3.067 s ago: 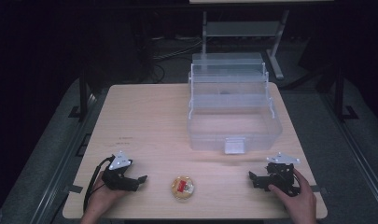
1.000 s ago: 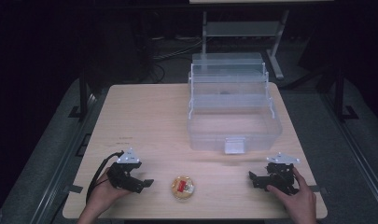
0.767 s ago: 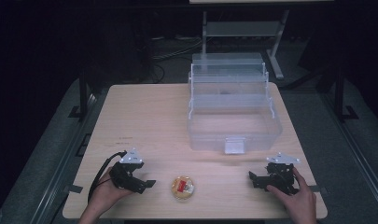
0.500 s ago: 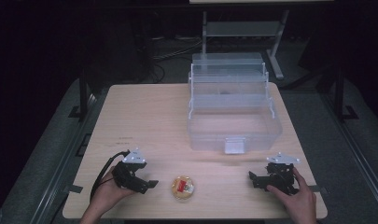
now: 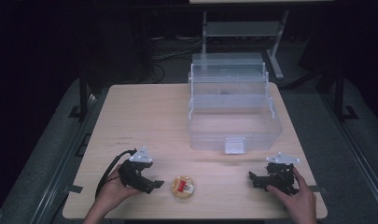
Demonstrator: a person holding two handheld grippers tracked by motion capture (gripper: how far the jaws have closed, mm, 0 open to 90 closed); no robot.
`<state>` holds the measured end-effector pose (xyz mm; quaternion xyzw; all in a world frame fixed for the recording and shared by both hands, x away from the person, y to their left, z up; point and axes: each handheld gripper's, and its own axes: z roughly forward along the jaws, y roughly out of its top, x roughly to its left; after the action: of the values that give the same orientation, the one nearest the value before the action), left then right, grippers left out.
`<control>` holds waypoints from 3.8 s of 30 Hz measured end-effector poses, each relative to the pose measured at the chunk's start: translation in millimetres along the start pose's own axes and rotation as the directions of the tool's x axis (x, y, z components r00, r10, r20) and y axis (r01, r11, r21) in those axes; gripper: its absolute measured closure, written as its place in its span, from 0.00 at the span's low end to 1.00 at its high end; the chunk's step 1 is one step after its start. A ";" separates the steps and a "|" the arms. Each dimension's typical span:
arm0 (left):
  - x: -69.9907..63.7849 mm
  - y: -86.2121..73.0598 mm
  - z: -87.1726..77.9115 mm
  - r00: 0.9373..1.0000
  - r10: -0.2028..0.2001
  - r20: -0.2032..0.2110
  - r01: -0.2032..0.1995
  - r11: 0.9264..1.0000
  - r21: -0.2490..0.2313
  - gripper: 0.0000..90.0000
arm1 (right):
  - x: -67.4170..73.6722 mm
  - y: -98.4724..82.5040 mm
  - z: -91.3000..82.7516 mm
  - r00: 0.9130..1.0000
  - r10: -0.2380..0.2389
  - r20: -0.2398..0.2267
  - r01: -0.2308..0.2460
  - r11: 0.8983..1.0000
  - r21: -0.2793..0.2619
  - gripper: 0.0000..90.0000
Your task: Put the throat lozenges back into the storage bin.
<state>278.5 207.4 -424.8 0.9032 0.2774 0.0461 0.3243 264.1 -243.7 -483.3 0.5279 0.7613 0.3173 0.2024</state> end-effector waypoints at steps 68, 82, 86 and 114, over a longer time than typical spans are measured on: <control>-56.2 47.7 62.2 0.969 0.213 0.122 -0.228 0.966 0.125 0.15 | 0.2 -0.2 -0.2 1.000 0.001 0.000 -0.001 1.000 0.001 0.00; -57.4 44.1 70.0 0.966 0.230 0.121 -0.248 0.955 0.162 0.16 | 0.4 -0.3 -0.3 1.000 0.001 0.000 -0.001 1.000 0.000 0.00; -58.1 43.5 70.9 0.966 0.229 0.117 -0.247 0.955 0.165 0.16 | 0.5 -0.3 -0.3 1.000 0.001 -0.001 -0.001 1.000 0.001 0.00; -54.4 41.9 67.1 0.968 0.214 0.135 -0.234 0.958 0.163 0.22 | 0.8 -0.6 -0.7 1.000 0.001 0.001 -0.001 1.000 0.002 0.00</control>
<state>270.1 114.2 -446.6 0.9552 0.1571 0.0053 0.2507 262.9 -243.2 -483.2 0.5286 0.7614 0.3162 0.2021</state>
